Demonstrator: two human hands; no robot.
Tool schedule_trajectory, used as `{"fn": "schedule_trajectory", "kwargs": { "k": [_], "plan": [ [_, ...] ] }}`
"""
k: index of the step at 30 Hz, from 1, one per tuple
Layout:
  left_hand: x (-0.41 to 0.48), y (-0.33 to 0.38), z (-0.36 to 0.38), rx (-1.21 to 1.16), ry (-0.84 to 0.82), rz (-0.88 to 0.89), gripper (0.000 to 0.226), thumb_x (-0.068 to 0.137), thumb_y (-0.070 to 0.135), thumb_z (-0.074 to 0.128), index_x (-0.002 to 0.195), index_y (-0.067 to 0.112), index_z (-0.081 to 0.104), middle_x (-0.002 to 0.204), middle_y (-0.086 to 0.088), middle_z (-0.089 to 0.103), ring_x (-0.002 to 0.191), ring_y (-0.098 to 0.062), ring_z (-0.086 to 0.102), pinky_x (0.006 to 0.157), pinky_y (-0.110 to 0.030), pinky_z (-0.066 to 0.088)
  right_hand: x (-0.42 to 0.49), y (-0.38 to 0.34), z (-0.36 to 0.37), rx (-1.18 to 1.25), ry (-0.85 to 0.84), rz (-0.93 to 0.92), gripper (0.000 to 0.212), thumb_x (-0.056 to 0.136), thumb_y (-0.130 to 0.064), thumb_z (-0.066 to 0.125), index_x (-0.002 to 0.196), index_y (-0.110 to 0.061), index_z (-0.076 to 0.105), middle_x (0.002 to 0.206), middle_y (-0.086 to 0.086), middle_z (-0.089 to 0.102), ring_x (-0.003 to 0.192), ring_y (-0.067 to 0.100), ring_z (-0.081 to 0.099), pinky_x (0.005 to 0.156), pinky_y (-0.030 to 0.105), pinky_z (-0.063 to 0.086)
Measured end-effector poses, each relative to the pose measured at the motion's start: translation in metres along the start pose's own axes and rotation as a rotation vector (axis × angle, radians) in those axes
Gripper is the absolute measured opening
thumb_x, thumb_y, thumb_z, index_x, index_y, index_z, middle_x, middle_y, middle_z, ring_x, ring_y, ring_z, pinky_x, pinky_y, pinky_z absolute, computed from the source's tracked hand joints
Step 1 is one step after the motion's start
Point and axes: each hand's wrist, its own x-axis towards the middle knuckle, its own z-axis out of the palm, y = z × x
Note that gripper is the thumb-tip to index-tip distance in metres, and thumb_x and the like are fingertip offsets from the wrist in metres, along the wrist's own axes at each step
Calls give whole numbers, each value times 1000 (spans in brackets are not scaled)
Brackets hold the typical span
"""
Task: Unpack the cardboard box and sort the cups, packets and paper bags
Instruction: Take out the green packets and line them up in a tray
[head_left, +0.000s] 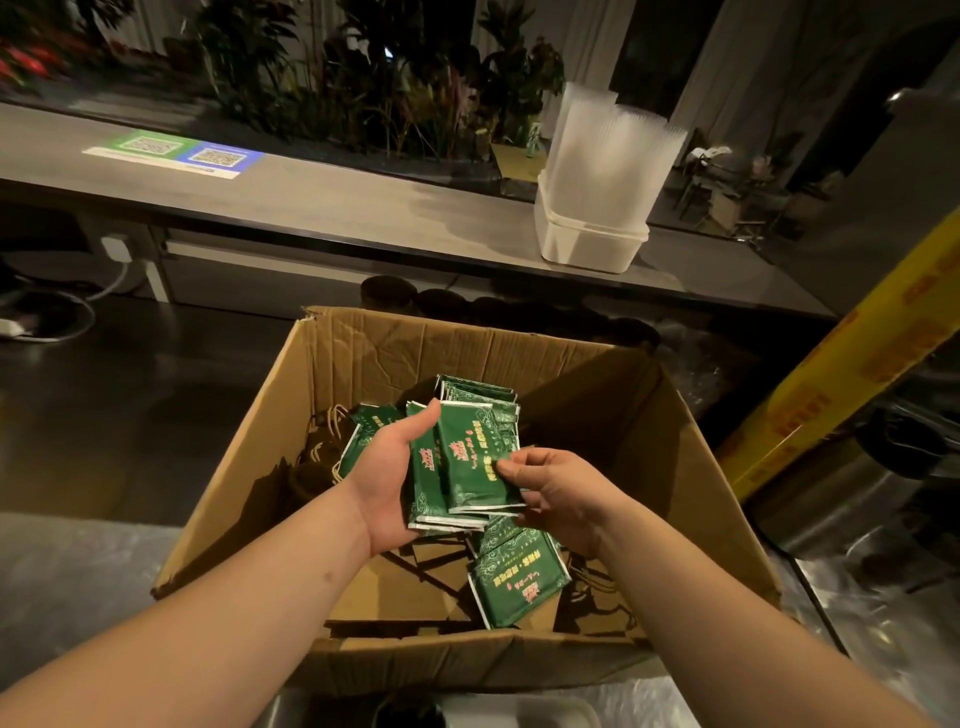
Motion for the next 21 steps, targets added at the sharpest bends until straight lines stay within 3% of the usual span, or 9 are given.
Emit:
{"fn": "schedule_trajectory", "kwargs": {
  "k": [3,5,7,9,11,14,17,19,21],
  "plan": [
    [1,-1,-2,-13,7,-7,53,89,45,57,109,0,78,117,-24,70,105,-41,67,108,-56,43,-4,-5,15,-210,1,-121,12,89,-10,76,89,-4,66,91,8,72,71,20,71,60,29,57],
    [0,-1,-1,-7,21,-16,49,88,39,60,114,-1,74,110,-22,69,99,-38,67,108,-55,42,-4,-8,20,-519,82,-221,21,89,-26,79,95,-7,72,94,0,72,66,17,65,57,26,54],
    [1,-1,-2,-10,51,-4,45,91,37,59,117,2,69,110,-21,69,101,-38,68,105,-56,46,-1,-12,14,-753,190,-306,28,92,-43,72,92,-15,75,87,5,72,64,14,59,56,27,50],
    [3,-2,-3,-48,88,24,42,99,36,53,119,2,67,113,-21,70,113,-41,68,104,-58,48,3,-11,-3,-854,209,-326,25,97,-41,66,96,-17,72,88,6,70,71,11,59,64,27,51],
    [4,-2,-2,-94,103,32,45,102,38,50,123,1,65,116,-22,69,118,-42,66,104,-61,47,5,-3,-22,-1191,100,-302,16,95,-34,69,106,-22,69,101,-3,67,90,9,62,80,26,55],
    [6,-2,-4,-119,126,48,46,101,40,51,124,2,63,108,-19,68,100,-38,68,101,-58,50,13,19,-33,-1568,-77,-241,32,88,-30,77,118,-25,67,115,-6,63,106,14,58,90,30,53],
    [8,-3,-4,-136,142,53,44,99,41,54,120,3,63,103,-17,65,91,-33,65,91,-52,52,20,34,-28,-1809,-130,-304,41,85,-32,80,122,-21,66,120,0,60,112,21,56,90,40,54],
    [8,-3,-4,-137,153,52,44,99,40,55,120,3,63,105,-17,65,91,-32,65,90,-50,52,24,39,-26,-1918,-146,-320,34,88,-28,77,120,-18,67,118,3,59,113,25,56,90,43,55],
    [9,-4,-3,-132,165,47,44,99,39,55,118,0,65,104,-17,66,91,-31,65,91,-50,51,27,41,-29,-1873,-133,-302,25,90,-23,75,114,-18,69,116,3,60,112,25,56,90,42,55]
  ]
}}
